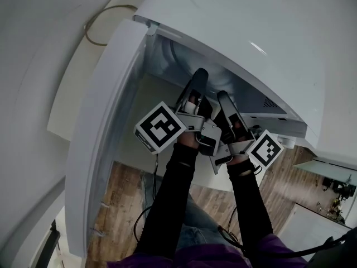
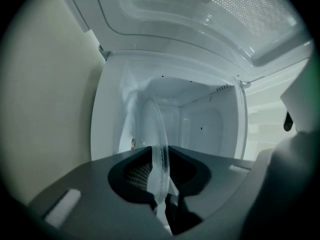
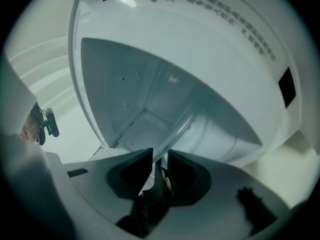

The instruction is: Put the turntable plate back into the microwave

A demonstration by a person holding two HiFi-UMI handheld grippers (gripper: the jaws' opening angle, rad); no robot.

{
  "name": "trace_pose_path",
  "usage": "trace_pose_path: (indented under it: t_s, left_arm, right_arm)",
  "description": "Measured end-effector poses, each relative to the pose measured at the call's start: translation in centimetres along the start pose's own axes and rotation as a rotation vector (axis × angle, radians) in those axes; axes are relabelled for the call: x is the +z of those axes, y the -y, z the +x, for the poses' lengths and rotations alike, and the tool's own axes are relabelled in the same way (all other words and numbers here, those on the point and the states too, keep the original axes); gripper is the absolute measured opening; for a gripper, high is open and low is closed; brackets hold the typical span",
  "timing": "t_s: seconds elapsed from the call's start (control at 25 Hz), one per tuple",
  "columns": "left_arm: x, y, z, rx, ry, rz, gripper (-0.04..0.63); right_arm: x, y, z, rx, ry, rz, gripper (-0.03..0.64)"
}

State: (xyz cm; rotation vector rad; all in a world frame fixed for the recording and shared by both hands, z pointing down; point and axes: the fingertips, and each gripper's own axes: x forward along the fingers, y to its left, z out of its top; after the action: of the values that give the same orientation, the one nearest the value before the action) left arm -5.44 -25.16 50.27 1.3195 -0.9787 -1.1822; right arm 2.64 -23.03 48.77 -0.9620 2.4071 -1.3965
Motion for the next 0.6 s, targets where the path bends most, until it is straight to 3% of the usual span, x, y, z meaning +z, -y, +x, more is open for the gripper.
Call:
trace_pose_path:
  t_s: [0.2, 0.6]
  left_arm:
    - [-0.1, -0.7, 0.2, 0.019, -0.012, -0.011, 0.074]
    - [0.0, -1.0, -0.7, 0.103, -0.068, 0.173, 0.084]
  right_arm:
    - [0.0, 0.5, 0.2, 0.002, 0.017, 0.027, 0.092]
    - [-0.2, 1.3, 0.6, 0.006, -0.001, 0.075, 0.077]
